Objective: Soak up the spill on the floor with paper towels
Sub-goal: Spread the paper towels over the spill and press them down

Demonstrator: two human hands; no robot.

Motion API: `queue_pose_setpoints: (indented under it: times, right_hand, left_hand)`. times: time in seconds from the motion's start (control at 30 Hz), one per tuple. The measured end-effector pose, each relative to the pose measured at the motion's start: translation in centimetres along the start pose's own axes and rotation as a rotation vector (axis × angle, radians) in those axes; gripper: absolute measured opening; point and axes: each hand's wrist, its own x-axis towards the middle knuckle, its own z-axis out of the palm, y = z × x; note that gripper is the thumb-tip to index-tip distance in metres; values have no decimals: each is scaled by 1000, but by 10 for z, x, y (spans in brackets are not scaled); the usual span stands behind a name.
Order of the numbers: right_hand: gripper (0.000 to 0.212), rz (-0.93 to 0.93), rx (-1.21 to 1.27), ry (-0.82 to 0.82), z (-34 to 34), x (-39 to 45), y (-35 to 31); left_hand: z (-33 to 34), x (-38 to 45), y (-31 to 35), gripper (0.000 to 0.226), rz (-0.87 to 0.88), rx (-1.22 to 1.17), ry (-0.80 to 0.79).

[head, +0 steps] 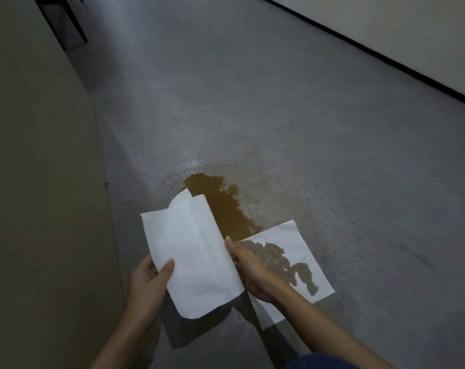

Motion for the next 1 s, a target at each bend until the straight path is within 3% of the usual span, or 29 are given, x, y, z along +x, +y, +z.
queue_pose_setpoints:
  times: [0.1, 0.23, 0.5, 0.67, 1.0]
  right_hand:
    - [57, -26, 52, 77, -4, -1, 1]
    - [48, -104, -2, 218, -10, -6, 2]
    - [28, -229, -64, 325, -10, -17, -2]
    - [27, -229, -132, 351, -11, -18, -1]
    - [27, -281, -323, 302, -18, -18, 3]
  left_hand:
    - [-4, -1, -10, 31, -57, 2, -72]
    - [-3, -8, -13, 47, -86, -1, -162]
    - [-4, -8, -21, 83, -20, 41, -81]
    - [-3, -6, -28, 54, -94, -62, -91]
    - [1, -8, -39, 28, -257, -79, -29]
